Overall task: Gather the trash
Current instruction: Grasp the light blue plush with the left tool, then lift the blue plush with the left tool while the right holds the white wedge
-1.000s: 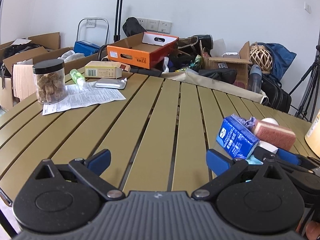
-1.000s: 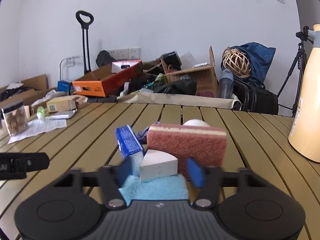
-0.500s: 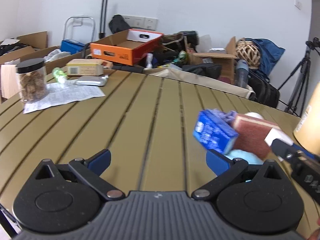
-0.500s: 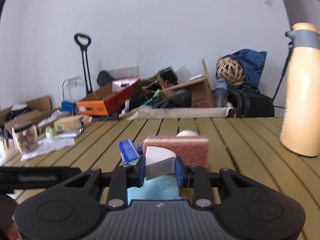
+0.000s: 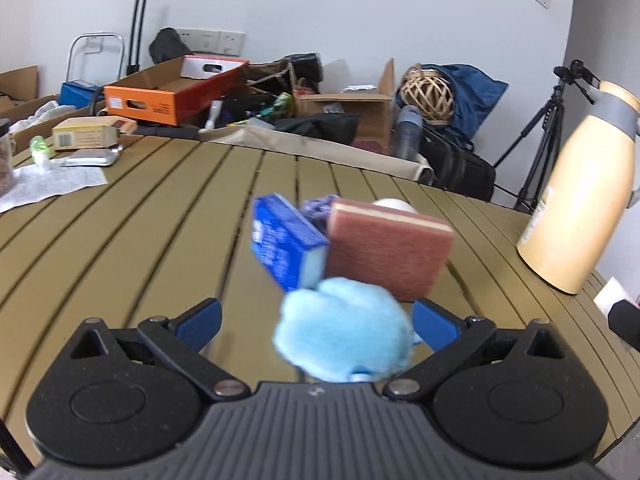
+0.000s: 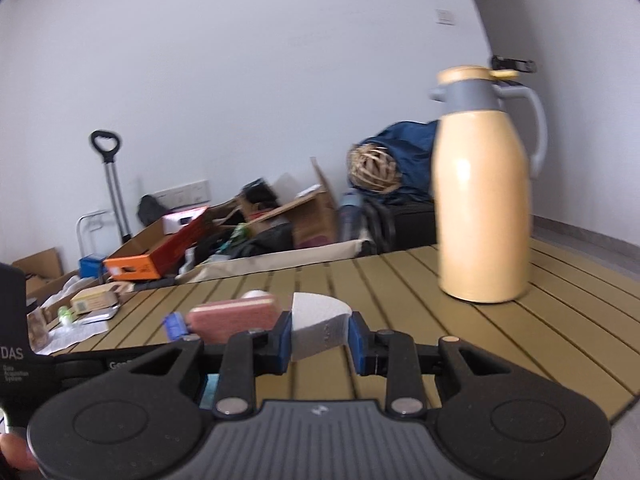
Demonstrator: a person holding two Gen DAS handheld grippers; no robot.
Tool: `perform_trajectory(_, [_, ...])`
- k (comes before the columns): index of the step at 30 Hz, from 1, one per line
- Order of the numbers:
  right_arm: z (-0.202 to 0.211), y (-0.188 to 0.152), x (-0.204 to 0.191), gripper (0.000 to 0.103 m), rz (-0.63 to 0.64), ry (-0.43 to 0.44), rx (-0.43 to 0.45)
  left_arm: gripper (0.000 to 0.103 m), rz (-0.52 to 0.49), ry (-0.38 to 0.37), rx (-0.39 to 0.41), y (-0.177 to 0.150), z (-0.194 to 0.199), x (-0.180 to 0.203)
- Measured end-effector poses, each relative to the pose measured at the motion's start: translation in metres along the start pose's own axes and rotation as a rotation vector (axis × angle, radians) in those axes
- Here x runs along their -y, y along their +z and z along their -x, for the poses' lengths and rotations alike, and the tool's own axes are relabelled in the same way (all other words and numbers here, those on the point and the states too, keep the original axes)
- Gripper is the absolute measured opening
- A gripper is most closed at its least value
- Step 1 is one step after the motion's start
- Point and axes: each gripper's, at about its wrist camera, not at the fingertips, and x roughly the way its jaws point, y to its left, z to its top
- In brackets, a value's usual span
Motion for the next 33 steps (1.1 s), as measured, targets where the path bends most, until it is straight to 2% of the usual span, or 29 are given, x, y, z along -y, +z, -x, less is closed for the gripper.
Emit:
perform_trajectory(6, [-0.015, -0.010, 0.021, 0.028, -0.050, -0.005, -0.042, 0.103, -0.048, 0.007, -0.016, -0.006, -0.016, 0.020])
perform_trajectory(10, [-0.018, -0.015, 0.022, 0.028, -0.047, -0.003, -0.054, 0.103, -0.081, 0.055, -0.059, -0.008, -0.033, 0.025])
perform_trajectory(13, [-0.020, -0.016, 0.023, 0.028, -0.047, -0.003, -0.061, 0.103, -0.044, 0.027, -0.105, -0.008, -0.043, 0.021])
perform_trajectory(16, [-0.022, -0.017, 0.021, 0.028, -0.043, 0.000, -0.068, 0.103, -0.054, 0.023, -0.101, -0.009, -0.043, 0.021])
perform_trajectory(17, [-0.022, -0.017, 0.021, 0.029, -0.041, 0.002, -0.069, 0.102, -0.057, 0.017, -0.098, -0.009, -0.043, 0.021])
perform_trajectory(19, [-0.022, -0.018, 0.022, 0.029, -0.041, 0.002, -0.069, 0.088, -0.068, 0.011, -0.094, -0.010, -0.042, 0.022])
perform_trajectory(21, [-0.020, -0.018, 0.022, 0.029, -0.041, 0.003, -0.067, 0.082, -0.077, 0.015, -0.082, -0.011, -0.041, 0.023])
perform_trajectory(25, [-0.019, -0.017, 0.023, 0.029, -0.041, 0.007, -0.061, 0.077, -0.108, 0.014, -0.062, -0.014, -0.036, 0.025])
perform_trajectory(33, [-0.016, -0.017, 0.021, 0.029, -0.039, 0.018, -0.049, 0.077, -0.135, 0.021, -0.039, -0.017, -0.024, 0.024])
